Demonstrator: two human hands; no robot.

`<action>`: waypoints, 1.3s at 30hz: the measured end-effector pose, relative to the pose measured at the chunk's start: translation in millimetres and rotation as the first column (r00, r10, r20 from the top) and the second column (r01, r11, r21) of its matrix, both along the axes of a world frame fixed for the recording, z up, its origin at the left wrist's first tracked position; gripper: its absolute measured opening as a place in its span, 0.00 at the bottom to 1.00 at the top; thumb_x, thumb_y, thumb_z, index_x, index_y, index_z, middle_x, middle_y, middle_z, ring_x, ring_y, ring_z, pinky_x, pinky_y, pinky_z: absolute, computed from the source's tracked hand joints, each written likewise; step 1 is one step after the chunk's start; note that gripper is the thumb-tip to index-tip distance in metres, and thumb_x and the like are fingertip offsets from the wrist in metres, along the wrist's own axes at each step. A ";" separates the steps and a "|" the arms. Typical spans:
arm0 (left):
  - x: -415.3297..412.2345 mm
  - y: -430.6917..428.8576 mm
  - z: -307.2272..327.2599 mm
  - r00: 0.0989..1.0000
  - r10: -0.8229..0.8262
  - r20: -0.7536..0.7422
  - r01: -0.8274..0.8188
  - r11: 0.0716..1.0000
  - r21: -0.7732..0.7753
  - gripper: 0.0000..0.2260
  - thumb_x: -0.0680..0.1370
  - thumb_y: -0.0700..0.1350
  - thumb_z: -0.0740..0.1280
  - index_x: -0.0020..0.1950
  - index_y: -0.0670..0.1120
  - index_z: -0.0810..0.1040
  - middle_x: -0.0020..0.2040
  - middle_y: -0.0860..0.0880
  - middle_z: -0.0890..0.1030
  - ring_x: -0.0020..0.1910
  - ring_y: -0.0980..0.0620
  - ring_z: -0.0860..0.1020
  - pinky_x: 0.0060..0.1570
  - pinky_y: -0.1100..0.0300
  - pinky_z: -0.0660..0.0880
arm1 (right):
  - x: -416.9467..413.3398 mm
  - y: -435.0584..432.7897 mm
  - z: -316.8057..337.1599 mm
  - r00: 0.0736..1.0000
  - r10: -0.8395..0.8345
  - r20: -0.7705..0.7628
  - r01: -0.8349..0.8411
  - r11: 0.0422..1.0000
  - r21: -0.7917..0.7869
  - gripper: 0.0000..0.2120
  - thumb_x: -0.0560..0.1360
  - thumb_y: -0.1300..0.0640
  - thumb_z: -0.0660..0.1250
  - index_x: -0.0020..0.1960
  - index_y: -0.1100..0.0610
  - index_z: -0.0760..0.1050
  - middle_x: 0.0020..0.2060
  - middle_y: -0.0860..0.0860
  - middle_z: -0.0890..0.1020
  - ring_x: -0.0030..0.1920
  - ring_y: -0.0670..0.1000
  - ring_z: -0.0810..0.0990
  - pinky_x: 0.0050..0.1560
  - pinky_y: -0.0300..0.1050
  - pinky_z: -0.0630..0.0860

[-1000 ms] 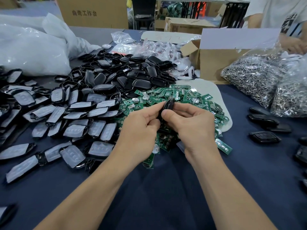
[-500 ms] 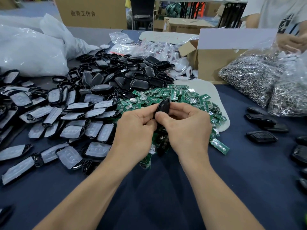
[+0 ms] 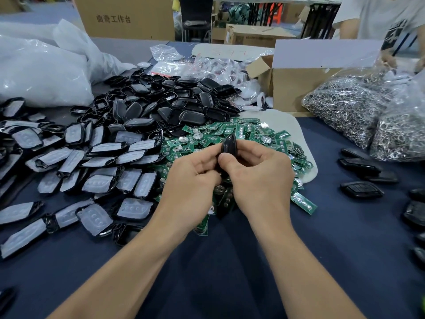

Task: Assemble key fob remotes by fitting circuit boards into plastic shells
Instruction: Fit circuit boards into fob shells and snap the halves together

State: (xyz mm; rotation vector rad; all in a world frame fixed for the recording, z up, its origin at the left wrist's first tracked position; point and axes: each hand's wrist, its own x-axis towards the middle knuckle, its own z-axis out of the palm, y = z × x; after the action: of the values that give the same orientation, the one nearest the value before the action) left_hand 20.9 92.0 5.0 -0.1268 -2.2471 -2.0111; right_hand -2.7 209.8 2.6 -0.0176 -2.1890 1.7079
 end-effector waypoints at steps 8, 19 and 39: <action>-6.1 -13.6 7.1 0.989 0.147 0.009 -0.148 0.987 0.059 0.08 0.73 0.48 0.70 0.45 0.52 0.89 0.42 0.43 0.88 0.47 0.37 0.86 0.51 0.38 0.83 | 10.0 -2.8 6.2 0.990 0.066 -0.123 -0.035 0.971 0.236 0.25 0.65 0.58 0.77 0.59 0.39 0.80 0.42 0.29 0.83 0.44 0.30 0.81 0.51 0.24 0.75; -8.6 -25.5 5.7 0.985 0.168 -0.029 -0.166 0.983 0.074 0.14 0.79 0.36 0.72 0.48 0.55 0.90 0.44 0.49 0.89 0.46 0.48 0.88 0.48 0.54 0.84 | 9.2 -4.7 3.8 0.985 0.117 -0.124 -0.100 0.986 0.133 0.18 0.66 0.58 0.77 0.53 0.41 0.85 0.46 0.33 0.86 0.49 0.34 0.83 0.54 0.30 0.78; -10.3 -30.2 2.5 0.995 0.082 -0.061 -0.076 0.993 0.096 0.15 0.78 0.37 0.74 0.48 0.58 0.89 0.46 0.49 0.89 0.50 0.44 0.87 0.55 0.50 0.84 | -3.0 12.1 2.0 0.961 0.272 -0.037 -0.274 0.941 -0.197 0.13 0.69 0.69 0.77 0.41 0.50 0.87 0.38 0.49 0.88 0.40 0.52 0.88 0.45 0.47 0.84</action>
State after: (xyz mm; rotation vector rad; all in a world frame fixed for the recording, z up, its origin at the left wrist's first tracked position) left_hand 10.5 61.8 7.5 -0.0917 -2.0815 -2.0363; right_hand -5.7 221.9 4.6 0.2539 -2.0805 2.0700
